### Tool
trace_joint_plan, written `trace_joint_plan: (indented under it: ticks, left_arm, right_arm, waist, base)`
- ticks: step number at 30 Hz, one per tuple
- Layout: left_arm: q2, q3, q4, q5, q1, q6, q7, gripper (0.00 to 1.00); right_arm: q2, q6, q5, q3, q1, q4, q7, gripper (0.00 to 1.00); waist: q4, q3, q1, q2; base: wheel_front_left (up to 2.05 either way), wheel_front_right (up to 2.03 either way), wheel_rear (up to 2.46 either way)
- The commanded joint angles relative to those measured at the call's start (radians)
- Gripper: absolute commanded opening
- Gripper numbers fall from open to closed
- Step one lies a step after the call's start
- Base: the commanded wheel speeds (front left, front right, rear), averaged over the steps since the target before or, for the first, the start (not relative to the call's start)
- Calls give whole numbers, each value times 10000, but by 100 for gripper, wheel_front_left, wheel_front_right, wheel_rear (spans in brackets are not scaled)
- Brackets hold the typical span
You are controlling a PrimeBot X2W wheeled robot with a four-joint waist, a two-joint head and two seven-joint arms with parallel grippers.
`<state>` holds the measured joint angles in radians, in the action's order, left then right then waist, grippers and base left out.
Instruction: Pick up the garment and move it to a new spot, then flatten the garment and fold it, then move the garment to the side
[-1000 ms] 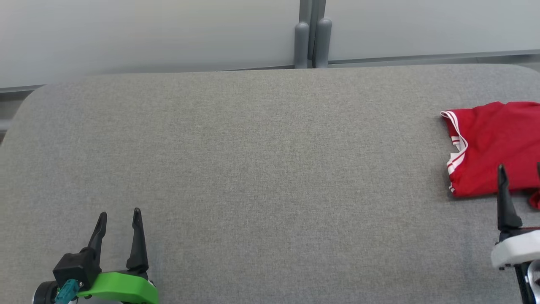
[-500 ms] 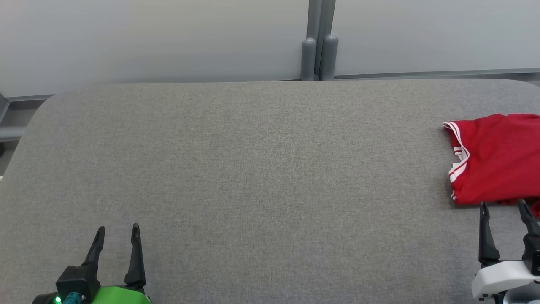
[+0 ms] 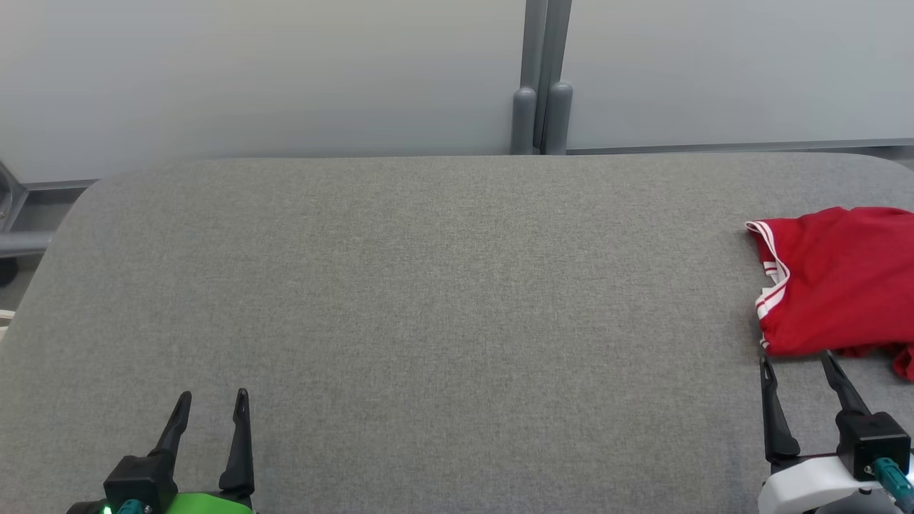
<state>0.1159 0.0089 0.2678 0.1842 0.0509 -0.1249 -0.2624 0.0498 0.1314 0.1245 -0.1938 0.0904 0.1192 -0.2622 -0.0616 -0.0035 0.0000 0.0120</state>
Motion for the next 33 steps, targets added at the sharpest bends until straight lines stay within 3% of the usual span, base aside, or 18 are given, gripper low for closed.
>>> trace_joint_plan:
  ticks: [1, 33]
  left_arm:
    - [75, -15, 32, 40, 54, -40, -28, 100]
    - [77, -103, 57, 265, 54, -70, -28, 100]
  right_arm:
    - [26, -14, -92, -11, 127, -18, -31, 100]
    - [24, -14, -129, -289, 116, -6, -31, 100]
  waist:
    - [-10, -22, 0, -120]
    - [98, -145, 0, -120]
  base:
    - [0, 0, 0]
    - [0, 0, 0]
